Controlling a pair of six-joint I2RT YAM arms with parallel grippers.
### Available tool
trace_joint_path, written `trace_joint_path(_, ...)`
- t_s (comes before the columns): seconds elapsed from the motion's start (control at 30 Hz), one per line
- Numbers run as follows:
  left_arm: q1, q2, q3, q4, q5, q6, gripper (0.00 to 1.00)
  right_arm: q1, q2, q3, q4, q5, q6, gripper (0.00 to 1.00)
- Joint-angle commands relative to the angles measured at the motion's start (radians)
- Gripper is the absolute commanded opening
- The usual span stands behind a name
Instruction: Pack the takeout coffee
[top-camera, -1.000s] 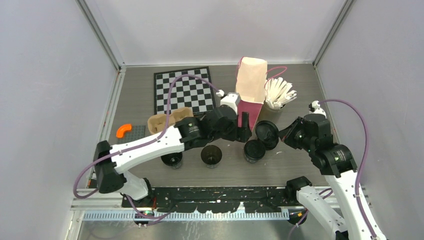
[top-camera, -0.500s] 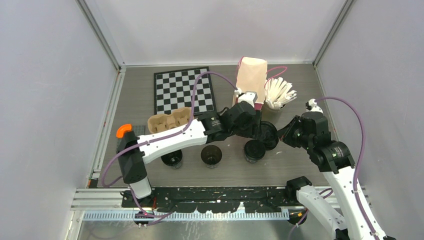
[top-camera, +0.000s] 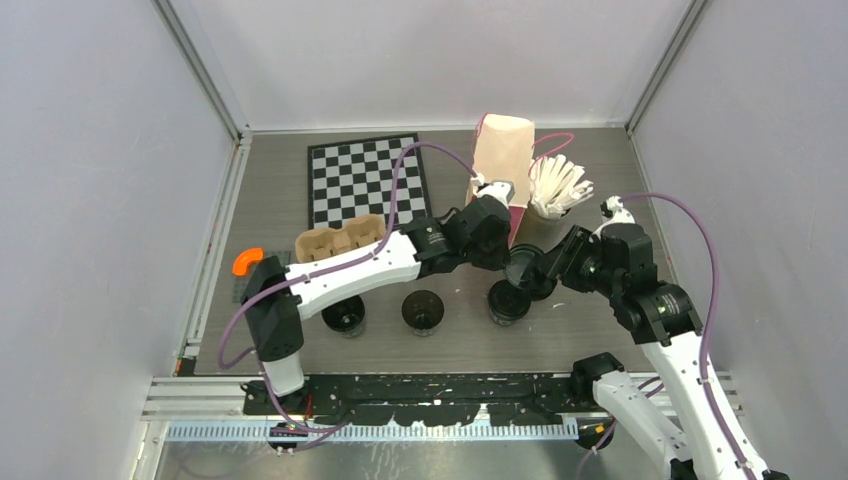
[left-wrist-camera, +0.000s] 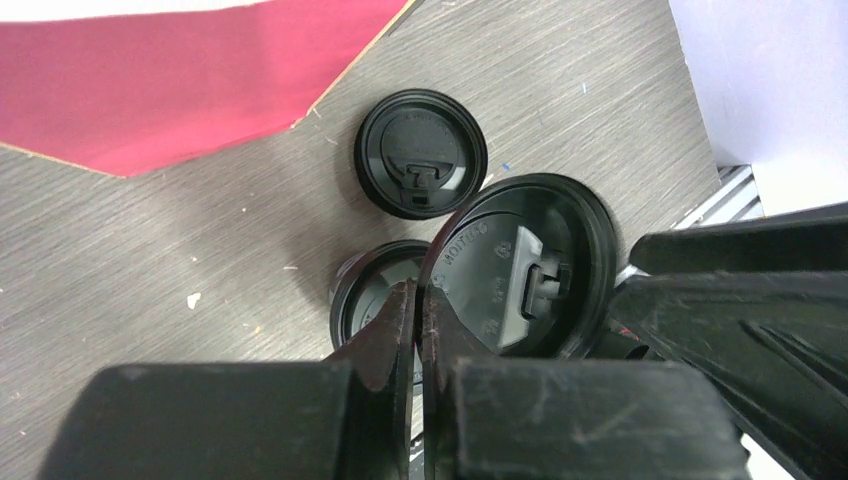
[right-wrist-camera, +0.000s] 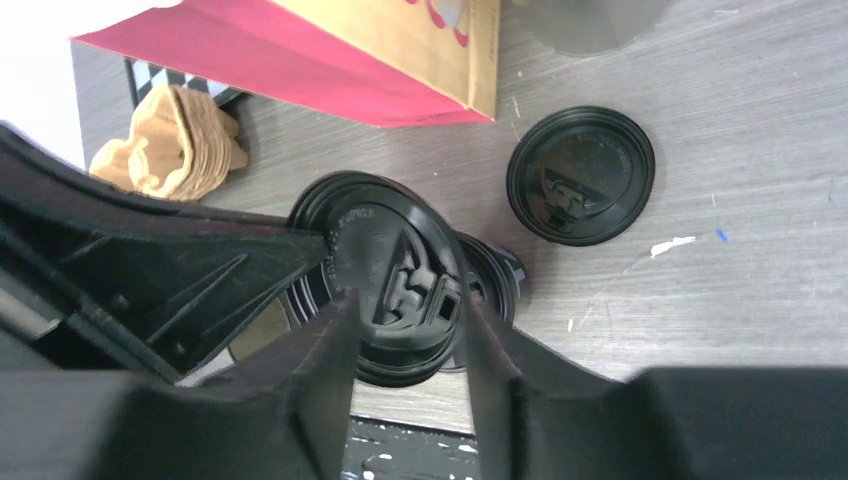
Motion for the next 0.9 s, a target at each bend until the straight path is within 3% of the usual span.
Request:
trace_joint_path(0.0, 0.047, -0.09, -0.063, 0.027, 0.101, -0.036, 0.0, 0.004, -0.052, -0.01, 0.141, -0.089, -0.041, 0.6)
trace_joint_path(0.07, 0.082, -0.148, -0.131, 0.05, 0.14, -0.059, 0.0, 0.004, -0.079, -0.015, 0.173, -0.123, -0.076, 0.69)
trace_joint_path(0.23, 0.2, -0.343, -0.333, 0.119, 0.325, -0.118, 0.0, 0.004, -0.168, -0.062, 0.341, -0.224, -0.144, 0.82)
trace_joint_path(0.4, 0.341, -0.568, -0.561, 0.312, 0.598, -0.298, 0.04, 0.004, -0.288, -0.214, 0.688, -0.316, -0.141, 0.84)
trace_joint_path(0.53, 0.424, -0.711, -0.691, 0.484, 0.729, -0.492, 0.05, 0.004, -0.358, -0.346, 0.999, -0.35, -0.222, 0.84)
trace_joint_path(0.67, 0.464, -0.755, -0.806, 0.716, 0.818, -0.718, 0.05, 0.004, -0.312, -0.377, 1.163, -0.387, -0.271, 0.87)
trace_joint_path(0.87, 0.469, -0.69, -1.012, 1.258, 0.824, -1.132, 0.05, 0.029, -0.153, -0.363, 1.366, -0.459, -0.251, 0.87)
